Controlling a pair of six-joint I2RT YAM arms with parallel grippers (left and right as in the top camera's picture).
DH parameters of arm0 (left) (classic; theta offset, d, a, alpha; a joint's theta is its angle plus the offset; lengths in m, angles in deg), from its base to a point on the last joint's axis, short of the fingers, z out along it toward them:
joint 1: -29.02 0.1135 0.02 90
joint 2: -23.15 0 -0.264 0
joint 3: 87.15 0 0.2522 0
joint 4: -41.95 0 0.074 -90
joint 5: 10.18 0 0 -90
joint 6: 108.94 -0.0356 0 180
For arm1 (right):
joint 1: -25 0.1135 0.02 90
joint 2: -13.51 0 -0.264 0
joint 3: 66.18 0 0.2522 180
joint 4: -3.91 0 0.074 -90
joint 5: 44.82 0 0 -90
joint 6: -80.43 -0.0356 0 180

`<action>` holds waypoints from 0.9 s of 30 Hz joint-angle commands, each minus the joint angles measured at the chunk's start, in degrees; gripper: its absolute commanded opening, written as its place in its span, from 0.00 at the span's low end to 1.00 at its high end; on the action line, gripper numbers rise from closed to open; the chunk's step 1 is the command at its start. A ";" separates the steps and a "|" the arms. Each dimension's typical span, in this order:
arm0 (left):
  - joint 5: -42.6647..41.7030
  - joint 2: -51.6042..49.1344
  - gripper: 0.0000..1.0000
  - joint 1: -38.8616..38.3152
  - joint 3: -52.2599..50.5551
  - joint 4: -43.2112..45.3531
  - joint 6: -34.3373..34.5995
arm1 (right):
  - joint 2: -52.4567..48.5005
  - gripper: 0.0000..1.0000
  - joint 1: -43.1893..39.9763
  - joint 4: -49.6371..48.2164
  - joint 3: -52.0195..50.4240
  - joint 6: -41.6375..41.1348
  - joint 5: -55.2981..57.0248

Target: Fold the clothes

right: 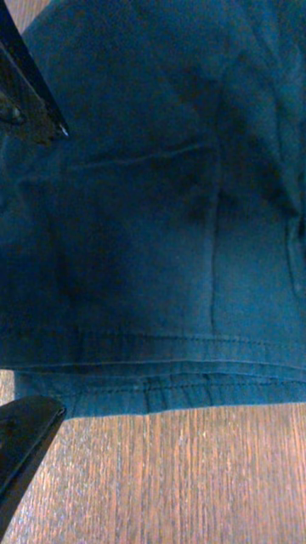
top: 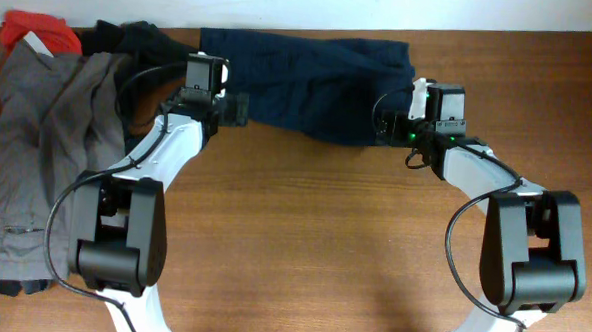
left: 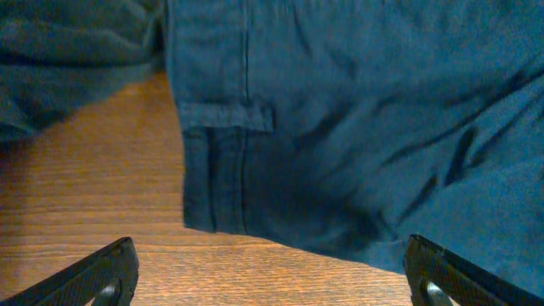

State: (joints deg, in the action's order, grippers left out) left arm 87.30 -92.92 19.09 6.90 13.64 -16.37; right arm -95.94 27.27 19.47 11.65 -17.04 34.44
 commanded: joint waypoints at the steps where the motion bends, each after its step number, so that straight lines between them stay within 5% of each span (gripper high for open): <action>1: -0.63 -4.44 0.99 0.35 0.98 0.50 -1.11 | 0.33 0.99 -0.31 -0.35 0.98 0.20 -0.85; 9: 0.04 -9.09 0.99 0.42 0.98 6.12 -1.14 | -2.47 0.85 -0.33 -0.90 0.98 1.51 1.51; 12: 0.24 -9.09 0.93 0.39 0.98 6.82 -1.11 | -2.69 0.59 -0.42 -0.85 0.98 1.49 1.46; 16: 0.22 -9.09 0.69 0.31 0.98 6.73 -1.09 | -2.69 0.27 -0.42 -0.02 0.98 1.46 1.25; 19: 0.22 -9.07 0.35 0.22 0.98 6.49 -1.09 | -2.69 0.05 -0.42 1.20 0.98 1.46 1.22; 24: 0.24 -9.05 0.01 0.24 0.98 5.66 -1.11 | -2.67 0.04 -0.42 3.08 0.98 1.46 1.25; 27: 0.24 -8.59 0.01 0.24 1.03 4.20 -1.09 | -1.81 0.04 -0.42 5.01 1.01 1.49 0.94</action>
State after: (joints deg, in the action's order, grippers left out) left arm 87.04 -100.86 18.92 7.05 19.20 -17.23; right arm -98.30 27.22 23.19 11.85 -15.59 35.27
